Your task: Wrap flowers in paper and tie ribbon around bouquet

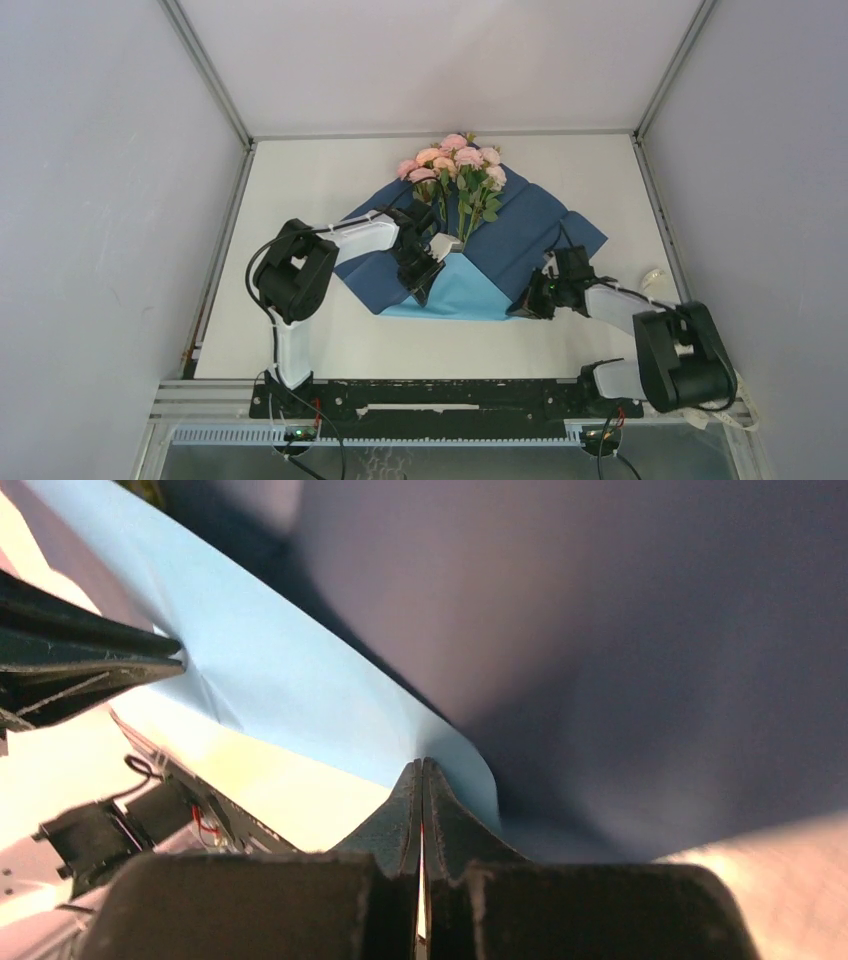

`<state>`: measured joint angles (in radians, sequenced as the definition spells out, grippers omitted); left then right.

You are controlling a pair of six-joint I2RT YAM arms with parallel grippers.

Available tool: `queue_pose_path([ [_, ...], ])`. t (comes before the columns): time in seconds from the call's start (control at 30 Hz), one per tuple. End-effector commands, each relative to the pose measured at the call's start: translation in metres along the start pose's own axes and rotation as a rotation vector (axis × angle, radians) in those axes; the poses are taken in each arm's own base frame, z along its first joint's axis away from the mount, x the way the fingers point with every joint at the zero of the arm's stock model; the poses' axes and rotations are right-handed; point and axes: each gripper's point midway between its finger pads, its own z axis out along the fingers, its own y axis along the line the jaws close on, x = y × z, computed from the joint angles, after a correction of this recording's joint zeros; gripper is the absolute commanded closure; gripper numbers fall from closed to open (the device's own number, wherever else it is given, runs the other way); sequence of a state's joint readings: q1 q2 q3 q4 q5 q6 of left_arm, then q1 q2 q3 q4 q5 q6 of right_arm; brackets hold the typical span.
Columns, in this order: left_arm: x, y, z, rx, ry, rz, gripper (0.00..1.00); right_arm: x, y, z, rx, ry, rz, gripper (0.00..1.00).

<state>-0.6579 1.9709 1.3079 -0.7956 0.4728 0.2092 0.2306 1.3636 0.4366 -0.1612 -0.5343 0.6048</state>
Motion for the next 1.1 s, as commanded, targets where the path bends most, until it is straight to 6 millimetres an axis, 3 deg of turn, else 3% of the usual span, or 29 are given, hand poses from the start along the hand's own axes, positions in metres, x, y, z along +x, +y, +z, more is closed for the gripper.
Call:
queue_pose_path([
  [0.0, 0.009, 0.010, 0.000, -0.054, 0.018, 0.000, 0.80, -0.001, -0.026, -0.020, 0.051, -0.082, 0.118, 1.00],
  [0.1, 0.009, 0.010, -0.001, -0.061, 0.016, 0.004, 0.80, -0.019, -0.032, -0.039, 0.116, -0.197, 0.123, 1.00],
  [0.27, 0.009, 0.008, -0.002, -0.055, 0.011, 0.005, 0.80, -0.038, -0.004, -0.067, 0.126, -0.318, 0.039, 1.00],
  [0.33, 0.009, 0.008, -0.003, -0.055, 0.008, 0.004, 0.80, -0.037, 0.020, -0.061, 0.122, -0.335, -0.042, 1.00],
  [0.43, 0.007, 0.006, -0.006, -0.057, -0.006, 0.011, 0.80, -0.025, 0.057, -0.036, 0.074, -0.238, -0.155, 1.00],
  [0.57, 0.002, 0.004, -0.016, -0.069, -0.031, 0.028, 0.80, -0.013, 0.086, 0.004, -0.068, -0.097, -0.168, 1.00],
  [0.63, 0.000, -0.003, -0.023, -0.059, -0.041, 0.035, 0.80, -0.009, 0.081, 0.018, -0.075, -0.045, -0.138, 1.00],
  [0.7, -0.002, -0.020, -0.032, -0.032, -0.066, 0.074, 0.79, -0.007, 0.064, 0.026, -0.022, -0.011, -0.099, 1.00],
  [0.83, -0.011, -0.054, -0.044, -0.047, -0.119, 0.258, 0.77, 0.000, 0.038, 0.028, 0.070, -0.002, -0.088, 1.00],
  [0.93, -0.022, -0.069, -0.035, -0.058, -0.113, 0.371, 0.77, 0.003, 0.029, 0.029, 0.084, 0.010, -0.066, 1.00],
  [1.07, -0.039, -0.064, -0.011, -0.123, -0.082, 0.434, 0.78, 0.002, 0.028, 0.029, 0.046, 0.003, -0.018, 1.00],
])
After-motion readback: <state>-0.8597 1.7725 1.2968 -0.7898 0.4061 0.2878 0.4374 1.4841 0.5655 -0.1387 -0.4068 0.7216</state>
